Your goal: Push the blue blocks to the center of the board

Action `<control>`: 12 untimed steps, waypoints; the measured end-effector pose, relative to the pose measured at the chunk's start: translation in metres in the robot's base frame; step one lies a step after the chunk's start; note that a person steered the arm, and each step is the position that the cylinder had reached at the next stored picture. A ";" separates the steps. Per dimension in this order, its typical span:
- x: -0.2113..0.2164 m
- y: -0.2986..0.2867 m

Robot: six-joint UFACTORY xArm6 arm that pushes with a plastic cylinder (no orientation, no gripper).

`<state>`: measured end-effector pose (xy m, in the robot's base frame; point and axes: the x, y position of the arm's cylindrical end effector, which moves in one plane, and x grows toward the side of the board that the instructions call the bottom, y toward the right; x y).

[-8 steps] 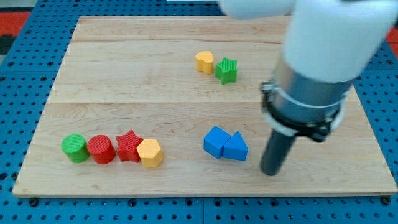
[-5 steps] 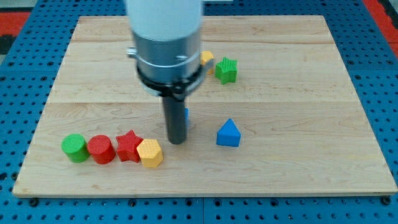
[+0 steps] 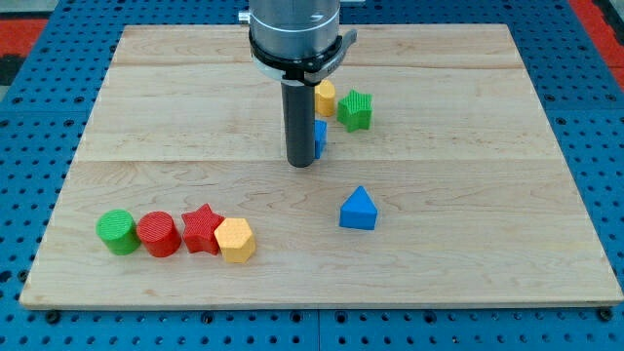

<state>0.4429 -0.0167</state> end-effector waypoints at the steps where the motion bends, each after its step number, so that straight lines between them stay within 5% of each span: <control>1: -0.012 0.000; 6: -0.028 0.027; 8: 0.008 0.130; 9: 0.087 0.139; 10: 0.098 0.091; 12: 0.048 -0.022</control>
<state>0.4913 -0.0383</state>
